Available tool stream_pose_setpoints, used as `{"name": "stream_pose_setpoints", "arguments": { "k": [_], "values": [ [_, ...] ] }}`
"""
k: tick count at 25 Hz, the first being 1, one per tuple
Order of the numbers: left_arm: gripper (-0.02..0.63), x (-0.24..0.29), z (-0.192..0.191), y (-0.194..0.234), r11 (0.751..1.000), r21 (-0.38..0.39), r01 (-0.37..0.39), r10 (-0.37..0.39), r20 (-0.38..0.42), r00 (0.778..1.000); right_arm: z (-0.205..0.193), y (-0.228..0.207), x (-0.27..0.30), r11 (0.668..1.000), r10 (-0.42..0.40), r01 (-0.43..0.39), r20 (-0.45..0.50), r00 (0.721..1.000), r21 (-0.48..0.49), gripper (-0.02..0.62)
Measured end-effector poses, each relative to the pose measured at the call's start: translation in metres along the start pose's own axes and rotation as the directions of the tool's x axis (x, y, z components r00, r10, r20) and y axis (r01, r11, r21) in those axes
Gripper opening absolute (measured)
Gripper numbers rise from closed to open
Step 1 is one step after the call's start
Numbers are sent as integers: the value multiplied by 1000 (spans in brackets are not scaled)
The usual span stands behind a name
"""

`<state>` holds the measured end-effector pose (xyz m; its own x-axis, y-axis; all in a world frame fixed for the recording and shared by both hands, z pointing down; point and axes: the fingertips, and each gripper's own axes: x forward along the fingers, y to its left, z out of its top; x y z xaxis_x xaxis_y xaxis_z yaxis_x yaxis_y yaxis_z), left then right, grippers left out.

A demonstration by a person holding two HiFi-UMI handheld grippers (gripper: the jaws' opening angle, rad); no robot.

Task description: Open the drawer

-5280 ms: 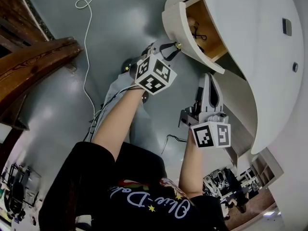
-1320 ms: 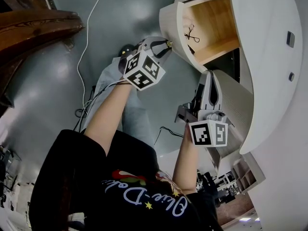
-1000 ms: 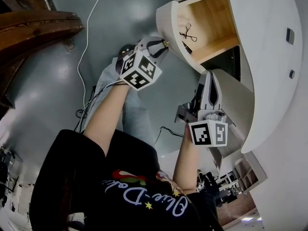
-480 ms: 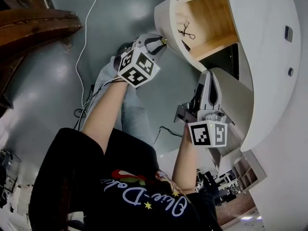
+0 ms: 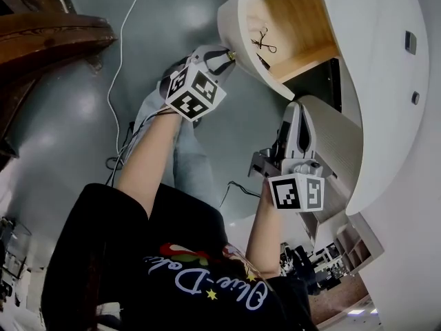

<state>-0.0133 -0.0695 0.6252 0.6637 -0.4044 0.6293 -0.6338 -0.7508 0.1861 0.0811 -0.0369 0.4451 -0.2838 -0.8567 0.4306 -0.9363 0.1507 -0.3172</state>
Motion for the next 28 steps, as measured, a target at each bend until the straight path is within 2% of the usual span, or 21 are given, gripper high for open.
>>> {"name": "stream_pose_setpoints", "arguments": {
  "k": [11,16,18,23,28],
  "values": [
    [98,1,-1,-1,1000,9,-8,8,-1,1000,-1,-2,-9,1000,6,-6,8,1000,-3,2],
    [103,-1,0,-1,997,75,-22,24,-28,999,-2,2,-10,1000,15,-15,17,1000,-4,2],
    [111,-3,0,-1,998,65,-20,23,-34,999,-2,2,-12,1000,17,-17,22,1000,-2,2],
    [117,-21,4,0,998,32,-50,50,-2,999,-3,2,-21,1000,20,-21,35,999,1,2],
    [115,-50,21,-3,995,44,-89,87,43,995,2,6,-33,1000,26,-27,66,997,12,2]
  ]
}}
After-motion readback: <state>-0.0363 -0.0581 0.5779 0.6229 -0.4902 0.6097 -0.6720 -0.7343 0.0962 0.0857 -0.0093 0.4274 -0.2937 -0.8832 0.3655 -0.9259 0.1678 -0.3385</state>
